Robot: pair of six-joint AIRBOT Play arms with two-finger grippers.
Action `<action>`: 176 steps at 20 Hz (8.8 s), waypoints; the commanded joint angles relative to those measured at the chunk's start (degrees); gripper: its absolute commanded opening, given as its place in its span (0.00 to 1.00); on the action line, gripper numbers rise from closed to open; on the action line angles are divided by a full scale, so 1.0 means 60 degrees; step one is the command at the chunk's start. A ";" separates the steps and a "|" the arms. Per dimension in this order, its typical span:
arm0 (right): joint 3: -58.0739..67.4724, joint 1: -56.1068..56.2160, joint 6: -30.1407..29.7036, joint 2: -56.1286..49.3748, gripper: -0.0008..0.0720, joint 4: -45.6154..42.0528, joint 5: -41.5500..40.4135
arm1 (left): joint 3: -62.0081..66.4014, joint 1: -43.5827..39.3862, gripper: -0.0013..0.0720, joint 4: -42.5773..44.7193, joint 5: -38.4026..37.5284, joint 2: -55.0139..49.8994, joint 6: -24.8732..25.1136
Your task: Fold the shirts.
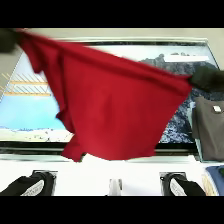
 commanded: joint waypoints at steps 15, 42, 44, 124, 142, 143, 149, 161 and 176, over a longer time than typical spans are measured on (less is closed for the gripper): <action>-0.1217 -0.0018 0.1151 -0.2943 0.65 -0.1592 -0.1377 | -0.3213 0.0025 0.81 -0.2612 -0.1472 -0.4248 -0.0503; -0.5763 -0.0018 0.0350 -0.2565 0.77 -0.2350 -0.0084 | -0.5767 0.0237 0.06 -0.3060 -0.0058 -0.4656 -0.0441; -0.6189 -0.0018 0.0361 -0.2572 0.78 -0.1934 -0.0426 | -0.5770 0.0233 0.06 -0.3056 -0.0346 -0.4517 -0.0240; -0.3235 -0.1566 -0.0627 -0.3996 0.79 -0.0106 0.1555 | -0.5643 0.3067 0.74 -0.1876 -0.2095 -0.4441 0.0401; -0.5701 -0.1563 -0.0557 -0.3960 0.84 0.1122 -0.0324 | -0.5632 0.2517 0.06 -0.2645 -0.0849 -0.4426 0.0259; -0.5803 -0.1563 -0.0619 -0.3960 0.84 0.1344 -0.0503 | -0.5632 0.2517 0.06 -0.2645 -0.0874 -0.4422 0.0259; -0.5854 -0.1563 -0.0463 -0.3963 0.75 0.1934 -0.1147 | -0.5632 0.2517 0.06 -0.2736 -0.1286 -0.4262 0.0364; -0.2065 -0.1042 -0.1982 -0.1803 0.05 0.1461 -0.0146 | -0.2685 0.2765 0.06 -0.4331 -0.1177 -0.1013 0.1042; 0.4160 -0.1038 -0.0361 0.3850 0.05 -0.0368 -0.2517 | 0.4113 0.2903 0.06 -0.2124 0.0204 0.3679 -0.0659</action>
